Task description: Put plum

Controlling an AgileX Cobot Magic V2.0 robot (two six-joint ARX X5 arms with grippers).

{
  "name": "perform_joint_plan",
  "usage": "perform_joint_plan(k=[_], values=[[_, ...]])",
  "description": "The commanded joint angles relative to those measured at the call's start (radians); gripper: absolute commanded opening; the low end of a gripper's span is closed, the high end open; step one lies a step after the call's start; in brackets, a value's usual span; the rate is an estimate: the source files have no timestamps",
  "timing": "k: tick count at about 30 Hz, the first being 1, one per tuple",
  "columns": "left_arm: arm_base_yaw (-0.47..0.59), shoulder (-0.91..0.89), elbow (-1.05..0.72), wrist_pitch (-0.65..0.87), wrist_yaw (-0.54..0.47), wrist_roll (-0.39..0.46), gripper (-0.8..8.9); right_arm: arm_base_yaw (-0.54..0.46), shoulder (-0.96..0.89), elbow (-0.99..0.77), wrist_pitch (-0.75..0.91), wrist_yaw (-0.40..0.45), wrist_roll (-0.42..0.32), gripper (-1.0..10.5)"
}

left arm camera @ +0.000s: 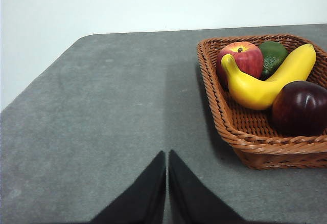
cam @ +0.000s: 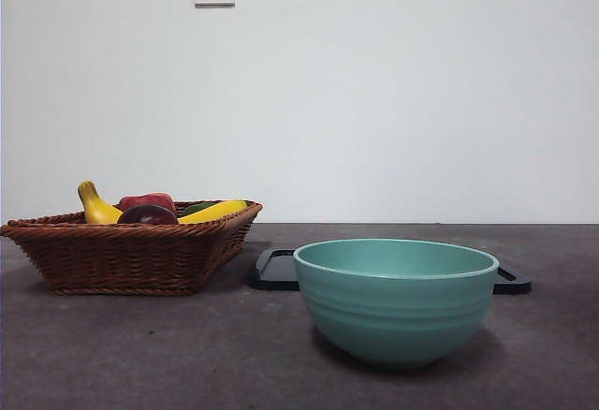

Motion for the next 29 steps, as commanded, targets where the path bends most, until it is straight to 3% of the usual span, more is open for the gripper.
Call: perform_joint_plan(k=[1, 4, 9, 15, 21, 29], values=[[0.003, -0.002, -0.021, -0.008, -0.002, -0.005, 0.08, 0.006, 0.004, 0.015, 0.01, 0.001, -0.009, 0.0], [0.003, -0.002, -0.021, -0.008, -0.002, -0.005, 0.08, 0.006, -0.002, 0.015, 0.015, 0.014, -0.056, 0.0], [0.003, -0.002, -0.021, -0.007, -0.002, -0.005, 0.08, -0.059, -0.062, -0.021, 0.169, 0.135, -0.143, 0.0], [0.003, -0.002, -0.021, -0.007, -0.002, -0.005, 0.08, -0.262, -0.242, -0.227, 0.484, 0.129, -0.144, 0.0], [0.003, -0.002, -0.021, -0.008, -0.002, -0.005, 0.08, -0.464, -0.467, -0.519, 0.724, 0.181, -0.144, 0.0], [0.003, -0.002, -0.021, -0.008, -0.002, -0.005, 0.08, -0.604, -0.722, -0.808, 0.869, 0.19, -0.144, 0.0]])
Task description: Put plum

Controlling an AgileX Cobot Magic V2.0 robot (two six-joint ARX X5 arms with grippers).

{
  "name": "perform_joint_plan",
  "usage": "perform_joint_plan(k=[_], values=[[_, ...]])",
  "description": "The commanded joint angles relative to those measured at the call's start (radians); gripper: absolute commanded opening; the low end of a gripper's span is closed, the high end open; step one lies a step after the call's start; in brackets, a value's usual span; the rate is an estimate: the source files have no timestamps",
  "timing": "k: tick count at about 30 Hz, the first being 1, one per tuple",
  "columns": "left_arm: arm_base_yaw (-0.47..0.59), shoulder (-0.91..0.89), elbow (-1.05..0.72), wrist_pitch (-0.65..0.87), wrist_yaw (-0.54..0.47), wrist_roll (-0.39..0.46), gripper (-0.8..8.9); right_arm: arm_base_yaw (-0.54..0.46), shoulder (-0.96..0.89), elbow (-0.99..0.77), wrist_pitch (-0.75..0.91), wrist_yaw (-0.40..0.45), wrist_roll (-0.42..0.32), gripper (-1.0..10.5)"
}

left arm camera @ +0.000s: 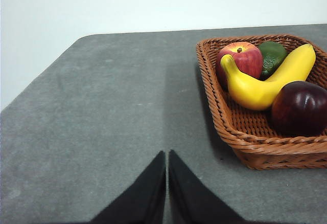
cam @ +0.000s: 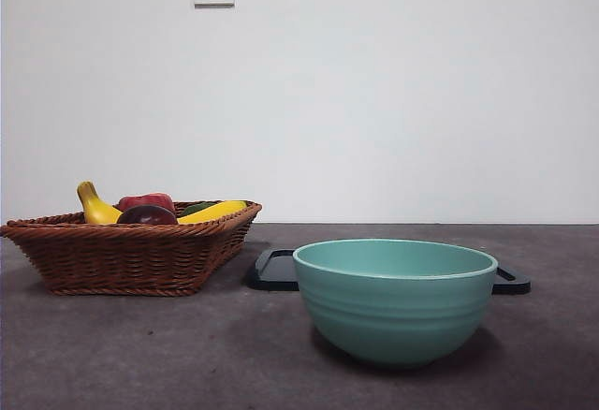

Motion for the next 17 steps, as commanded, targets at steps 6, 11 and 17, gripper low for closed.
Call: perform_joint_plan(k=[6, 11, 17], values=[[0.003, -0.002, -0.021, -0.008, -0.002, -0.005, 0.08, -0.019, -0.143, -0.144, 0.049, 0.051, -0.006, 0.0], [0.003, -0.002, -0.021, -0.007, -0.002, -0.005, 0.08, -0.019, -0.172, -0.18, 0.049, 0.051, -0.003, 0.0], [0.003, -0.002, -0.021, -0.007, -0.002, -0.005, 0.08, -0.019, -0.195, -0.214, 0.035, 0.051, 0.003, 0.0]])
